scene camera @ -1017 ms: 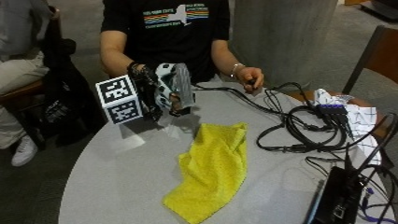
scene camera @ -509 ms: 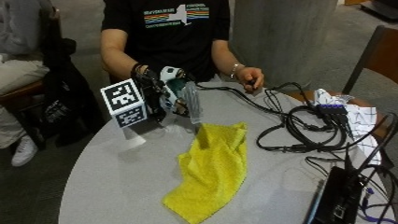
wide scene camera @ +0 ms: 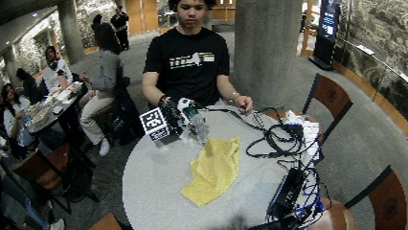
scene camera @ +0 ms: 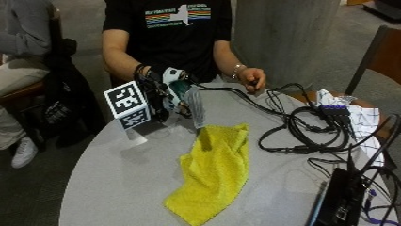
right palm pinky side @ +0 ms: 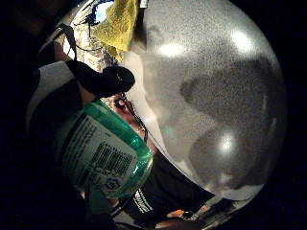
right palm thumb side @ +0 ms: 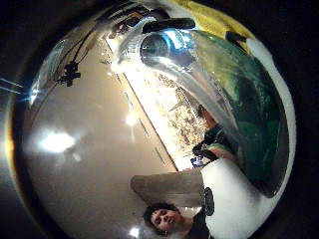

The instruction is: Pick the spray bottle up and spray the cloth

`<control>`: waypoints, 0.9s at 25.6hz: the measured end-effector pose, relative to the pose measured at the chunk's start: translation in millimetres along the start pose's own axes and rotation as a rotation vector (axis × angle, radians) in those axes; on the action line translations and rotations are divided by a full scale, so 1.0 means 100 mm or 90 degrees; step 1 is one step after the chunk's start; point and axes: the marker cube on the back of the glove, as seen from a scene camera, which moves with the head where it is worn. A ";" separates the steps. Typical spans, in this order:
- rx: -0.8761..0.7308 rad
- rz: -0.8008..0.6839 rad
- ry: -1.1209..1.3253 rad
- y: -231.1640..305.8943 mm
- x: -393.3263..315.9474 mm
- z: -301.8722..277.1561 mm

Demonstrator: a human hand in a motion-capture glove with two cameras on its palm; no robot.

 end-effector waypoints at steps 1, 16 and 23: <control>0.000 0.001 0.001 0.00 0.01 0.00; -0.049 -0.182 0.016 0.14 -0.10 0.46; -0.151 -0.372 0.049 0.15 -0.14 1.16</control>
